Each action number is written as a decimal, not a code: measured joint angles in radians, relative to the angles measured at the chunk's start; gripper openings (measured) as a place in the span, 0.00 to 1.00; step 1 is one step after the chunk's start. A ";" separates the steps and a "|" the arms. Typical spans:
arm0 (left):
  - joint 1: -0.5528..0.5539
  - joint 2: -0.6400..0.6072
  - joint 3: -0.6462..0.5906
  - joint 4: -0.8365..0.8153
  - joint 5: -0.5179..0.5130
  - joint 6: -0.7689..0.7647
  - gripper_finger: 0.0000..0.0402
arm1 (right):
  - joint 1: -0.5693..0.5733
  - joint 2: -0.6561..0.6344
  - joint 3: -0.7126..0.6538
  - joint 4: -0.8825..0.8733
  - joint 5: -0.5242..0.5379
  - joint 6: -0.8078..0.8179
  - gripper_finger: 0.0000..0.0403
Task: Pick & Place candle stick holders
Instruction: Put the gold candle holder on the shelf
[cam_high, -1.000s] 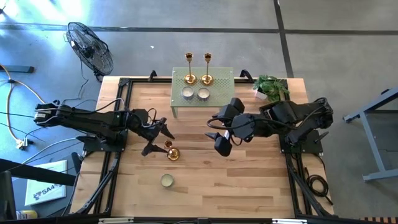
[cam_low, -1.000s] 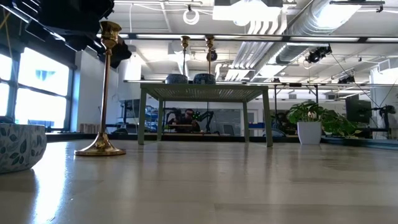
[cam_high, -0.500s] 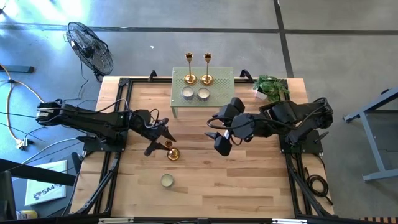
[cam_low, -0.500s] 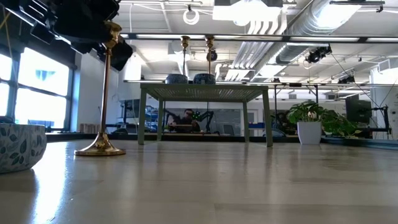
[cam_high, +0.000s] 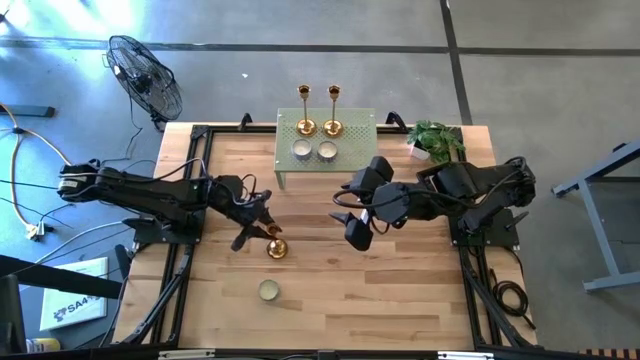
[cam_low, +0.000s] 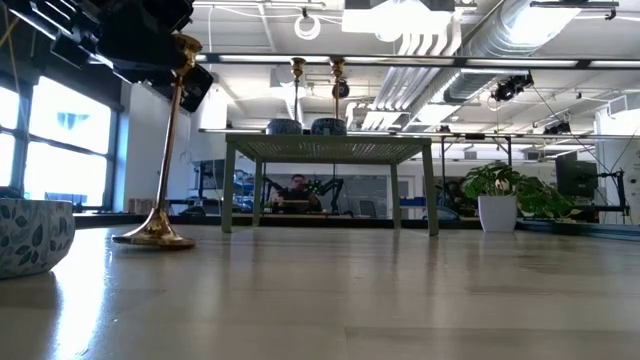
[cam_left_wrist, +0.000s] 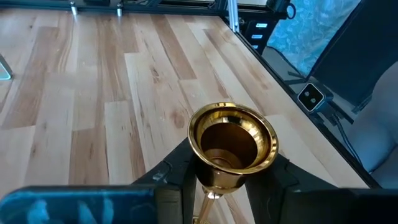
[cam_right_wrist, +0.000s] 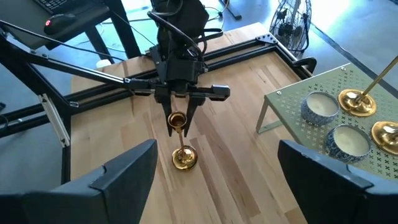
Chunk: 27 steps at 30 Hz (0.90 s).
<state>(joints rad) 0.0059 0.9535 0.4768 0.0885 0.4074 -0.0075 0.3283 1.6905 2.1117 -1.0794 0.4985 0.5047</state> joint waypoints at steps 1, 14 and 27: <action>0.000 0.000 0.011 -0.010 -0.004 0.001 0.24 | 0.000 0.000 0.000 0.000 0.000 -0.005 0.81; 0.000 -0.031 0.322 -0.319 -0.164 0.185 0.24 | 0.006 0.016 0.001 -0.002 0.019 -0.036 0.81; 0.000 -0.006 0.711 -0.256 -0.090 0.221 0.24 | 0.015 0.145 0.000 0.147 0.141 -0.242 0.81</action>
<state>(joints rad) 0.0055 0.9480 1.1875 -0.1679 0.3179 0.2130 0.3431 1.8355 2.1120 -0.9326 0.6391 0.2625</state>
